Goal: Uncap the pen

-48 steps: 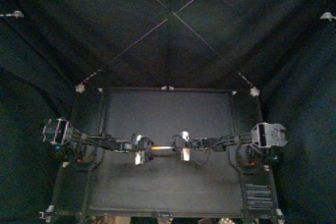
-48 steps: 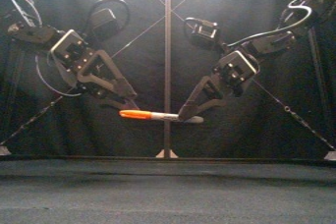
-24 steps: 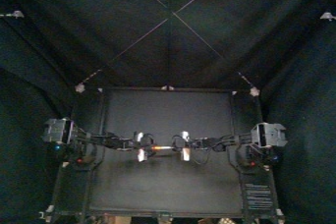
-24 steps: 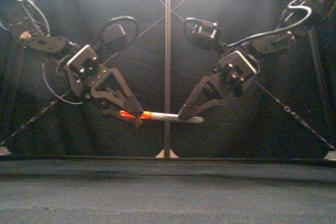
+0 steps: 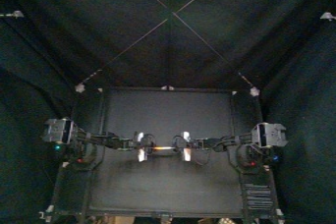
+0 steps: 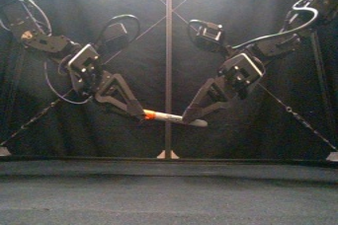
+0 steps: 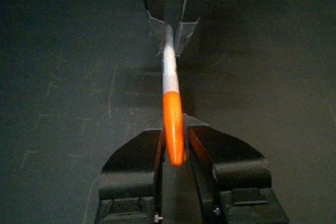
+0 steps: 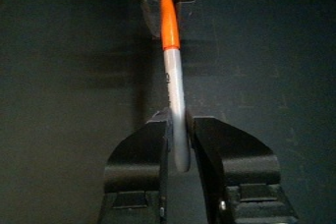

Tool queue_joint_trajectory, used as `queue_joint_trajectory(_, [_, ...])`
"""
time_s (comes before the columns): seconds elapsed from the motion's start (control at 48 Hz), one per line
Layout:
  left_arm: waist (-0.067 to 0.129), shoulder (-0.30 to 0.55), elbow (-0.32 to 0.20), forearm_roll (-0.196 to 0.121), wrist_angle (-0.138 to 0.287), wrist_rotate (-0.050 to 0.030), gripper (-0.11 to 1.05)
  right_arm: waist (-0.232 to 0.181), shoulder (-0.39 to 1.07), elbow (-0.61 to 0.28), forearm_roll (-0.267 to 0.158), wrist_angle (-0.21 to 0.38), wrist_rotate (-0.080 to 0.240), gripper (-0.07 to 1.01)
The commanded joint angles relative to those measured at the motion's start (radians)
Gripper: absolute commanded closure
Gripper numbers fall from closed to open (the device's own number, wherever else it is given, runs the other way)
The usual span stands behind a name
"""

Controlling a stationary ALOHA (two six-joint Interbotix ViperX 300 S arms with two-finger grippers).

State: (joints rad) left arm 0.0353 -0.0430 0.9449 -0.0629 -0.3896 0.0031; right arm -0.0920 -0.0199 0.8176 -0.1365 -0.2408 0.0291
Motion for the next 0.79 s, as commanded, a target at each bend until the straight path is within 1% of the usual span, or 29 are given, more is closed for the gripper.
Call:
queue_joint_trajectory(0.021, [0.006, -0.021, 0.021, 0.009, 0.005, 0.0015, 0.40, -0.005, -0.048, 0.020, 0.005, 0.002, 0.003, 0.39])
queue_joint_trajectory(0.125, [0.006, -0.035, 0.043, 0.009, 0.005, 0.0015, 0.40, -0.005, -0.075, 0.048, 0.018, -0.009, 0.002, 0.39])
queue_joint_trajectory(0.333, [0.006, -0.074, 0.080, 0.009, 0.005, 0.0015, 0.40, -0.018, -0.120, 0.107, 0.040, -0.046, 0.002, 0.39])
queue_joint_trajectory(0.375, [0.008, -0.080, 0.086, 0.009, 0.005, 0.0000, 0.40, -0.020, -0.127, 0.121, 0.046, -0.061, 0.002, 0.39])
queue_joint_trajectory(0.417, [0.006, -0.084, 0.091, 0.009, 0.005, 0.0000, 0.40, -0.020, -0.133, 0.133, 0.049, -0.077, 0.002, 0.39])
queue_joint_trajectory(0.438, [0.006, -0.086, 0.094, 0.009, 0.005, 0.0015, 0.40, -0.020, -0.137, 0.140, 0.052, -0.083, 0.002, 0.39])
queue_joint_trajectory(0.458, [0.006, -0.089, 0.095, 0.009, 0.005, 0.0000, 0.40, -0.020, -0.138, 0.144, 0.054, -0.091, 0.002, 0.39])
queue_joint_trajectory(0.479, [0.006, -0.091, 0.097, 0.009, 0.005, 0.0015, 0.40, -0.020, -0.141, 0.149, 0.055, -0.097, 0.002, 0.39])
queue_joint_trajectory(0.521, [0.006, -0.094, 0.100, 0.009, 0.005, 0.0000, 0.40, -0.020, -0.146, 0.158, 0.057, -0.112, 0.002, 0.39])
queue_joint_trajectory(0.542, [0.006, -0.097, 0.101, 0.009, 0.005, 0.0015, 0.40, -0.020, -0.146, 0.164, 0.055, -0.118, 0.002, 0.39])
queue_joint_trajectory(0.667, [0.006, -0.107, 0.109, 0.008, 0.005, 0.0015, 0.40, -0.020, -0.147, 0.186, 0.057, -0.160, 0.002, 0.39])
queue_joint_trajectory(0.688, [0.006, -0.110, 0.112, 0.008, 0.005, 0.0000, 0.40, -0.020, -0.146, 0.190, 0.057, -0.164, 0.002, 0.39])
queue_joint_trajectory(0.729, [0.006, -0.115, 0.114, 0.008, 0.005, 0.0000, 0.40, -0.020, -0.147, 0.195, 0.057, -0.176, 0.002, 0.39])
queue_joint_trajectory(0.75, [0.006, -0.118, 0.114, 0.008, 0.003, 0.0015, 0.40, -0.020, -0.147, 0.198, 0.055, -0.183, 0.002, 0.39])
queue_joint_trajectory(0.792, [0.006, -0.121, 0.117, 0.008, 0.005, 0.0000, 0.40, -0.020, -0.147, 0.201, 0.057, -0.192, 0.002, 0.39])
